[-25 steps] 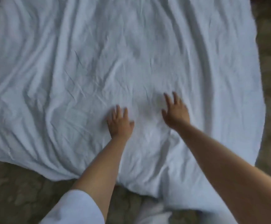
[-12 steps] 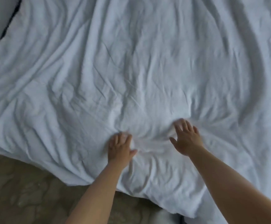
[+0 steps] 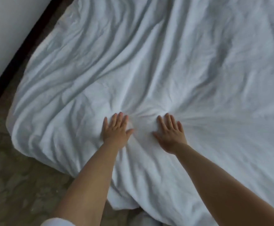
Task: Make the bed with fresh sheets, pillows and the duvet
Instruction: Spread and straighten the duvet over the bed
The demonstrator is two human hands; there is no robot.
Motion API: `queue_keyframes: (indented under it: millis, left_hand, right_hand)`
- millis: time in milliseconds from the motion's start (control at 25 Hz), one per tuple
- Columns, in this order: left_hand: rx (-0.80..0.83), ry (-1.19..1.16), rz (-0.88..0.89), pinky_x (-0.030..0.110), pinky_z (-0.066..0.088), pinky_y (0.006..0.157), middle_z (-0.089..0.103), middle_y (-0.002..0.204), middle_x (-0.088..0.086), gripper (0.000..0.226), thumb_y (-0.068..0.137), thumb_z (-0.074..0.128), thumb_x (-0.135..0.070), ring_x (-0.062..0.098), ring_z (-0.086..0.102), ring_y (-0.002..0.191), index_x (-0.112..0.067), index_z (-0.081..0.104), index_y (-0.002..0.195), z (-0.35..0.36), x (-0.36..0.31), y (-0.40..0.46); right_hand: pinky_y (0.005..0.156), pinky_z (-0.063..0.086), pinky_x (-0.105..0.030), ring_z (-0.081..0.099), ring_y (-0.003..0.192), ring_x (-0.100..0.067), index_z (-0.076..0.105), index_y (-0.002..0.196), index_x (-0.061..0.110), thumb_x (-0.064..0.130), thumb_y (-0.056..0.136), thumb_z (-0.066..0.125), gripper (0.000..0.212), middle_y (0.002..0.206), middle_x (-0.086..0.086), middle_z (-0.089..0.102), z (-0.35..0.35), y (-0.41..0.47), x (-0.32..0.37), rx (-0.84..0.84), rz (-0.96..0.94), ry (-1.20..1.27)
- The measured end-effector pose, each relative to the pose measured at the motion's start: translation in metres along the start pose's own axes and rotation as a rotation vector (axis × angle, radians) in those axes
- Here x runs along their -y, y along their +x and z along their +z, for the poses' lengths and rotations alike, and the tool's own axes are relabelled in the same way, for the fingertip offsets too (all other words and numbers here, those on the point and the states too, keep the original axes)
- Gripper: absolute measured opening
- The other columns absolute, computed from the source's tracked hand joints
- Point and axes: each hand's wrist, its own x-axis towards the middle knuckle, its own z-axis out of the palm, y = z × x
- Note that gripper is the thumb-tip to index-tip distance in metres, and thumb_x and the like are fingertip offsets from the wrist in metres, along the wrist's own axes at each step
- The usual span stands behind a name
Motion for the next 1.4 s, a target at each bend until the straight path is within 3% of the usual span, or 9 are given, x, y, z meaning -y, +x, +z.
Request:
queue_keyframes:
  millis: [320,440,600,800,880,960,1160,1280,1400]
  left_hand:
    - [-0.15,0.116,0.009,0.031,-0.016,0.109,-0.022,0.157,-0.004,0.096,0.082,0.017,-0.08,0.014,-0.015,0.146,-0.021,-0.017,0.149,0.026,0.207,0.057]
    - [-0.225,0.101,0.0,0.035,-0.013,0.11,0.011,0.158,0.005,0.117,0.065,0.019,-0.09,0.021,0.019,0.146,-0.011,0.017,0.15,0.014,0.257,0.083]
    - [-0.11,0.094,0.155,0.043,-0.004,0.114,0.04,0.147,0.011,0.129,0.05,0.019,-0.094,0.024,0.044,0.134,-0.004,0.05,0.137,-0.004,0.32,0.13]
    - [-0.181,0.211,0.266,0.058,0.009,0.113,0.019,0.157,0.01,0.125,0.045,0.052,-0.093,0.032,0.024,0.143,-0.026,0.024,0.147,-0.044,0.397,0.193]
    - [-0.223,0.198,0.223,0.065,-0.006,0.109,-0.015,0.158,0.004,0.121,0.058,0.044,-0.092,0.035,-0.005,0.146,-0.032,-0.013,0.146,-0.055,0.422,0.22]
    - [-0.077,0.098,0.179,0.066,-0.006,0.108,-0.028,0.155,-0.001,0.11,0.068,0.034,-0.089,0.034,-0.018,0.144,-0.036,-0.026,0.144,-0.061,0.445,0.241]
    - [0.225,-0.136,0.325,0.048,0.017,0.117,-0.019,0.159,-0.003,0.095,0.081,0.043,-0.075,0.022,-0.005,0.148,-0.038,-0.012,0.149,-0.072,0.521,0.298]
    - [0.175,0.049,0.561,0.051,0.014,0.117,-0.007,0.16,-0.004,0.083,0.089,0.048,-0.06,0.017,0.004,0.147,-0.036,-0.001,0.151,-0.091,0.548,0.319]
    - [0.053,0.234,0.695,0.058,0.001,0.115,-0.006,0.16,-0.004,0.073,0.094,0.048,-0.047,0.017,-0.007,0.147,-0.033,0.007,0.152,-0.104,0.573,0.337]
  right_hand:
    - [0.117,-0.013,-0.036,-0.025,0.143,-0.017,-0.016,0.15,0.015,0.056,0.098,0.018,0.075,0.155,-0.004,-0.026,0.022,0.109,0.163,0.062,-0.082,-0.107]
    - [0.117,-0.012,-0.035,-0.024,0.143,-0.016,-0.015,0.15,0.014,0.055,0.098,0.02,0.075,0.156,-0.003,-0.026,0.02,0.146,0.215,0.068,-0.071,-0.066]
    - [0.117,-0.013,-0.034,-0.025,0.143,-0.015,-0.016,0.15,0.014,0.053,0.099,0.021,0.074,0.155,-0.003,-0.027,0.013,0.193,0.27,0.058,-0.011,-0.037]
    - [0.117,-0.013,-0.034,-0.023,0.144,-0.019,-0.016,0.15,0.012,0.053,0.098,0.023,0.077,0.156,-0.008,-0.024,0.002,0.265,0.346,0.005,0.144,0.058]
    - [0.117,-0.013,-0.035,-0.022,0.144,-0.023,-0.017,0.149,0.009,0.053,0.098,0.024,0.079,0.156,-0.011,-0.023,0.004,0.282,0.374,-0.063,0.255,0.092]
    - [0.117,-0.012,-0.033,-0.02,0.145,-0.022,-0.017,0.148,0.008,0.051,0.098,0.026,0.079,0.157,-0.01,-0.021,0.003,0.295,0.399,-0.128,0.332,0.128]
    - [0.117,-0.009,-0.03,-0.013,0.146,-0.02,-0.008,0.151,0.007,0.04,0.1,0.029,0.071,0.159,-0.007,-0.013,-0.013,0.344,0.466,-0.3,0.518,0.265]
    - [0.118,-0.006,-0.033,-0.011,0.147,-0.025,-0.003,0.152,0.011,0.025,0.1,0.028,0.063,0.16,-0.005,-0.01,-0.012,0.373,0.523,-0.364,0.664,0.353]
    - [0.119,-0.004,-0.038,-0.01,0.146,-0.032,0.004,0.153,0.014,0.036,0.099,0.031,0.064,0.16,-0.005,-0.007,-0.003,0.4,0.573,-0.256,0.669,0.302]
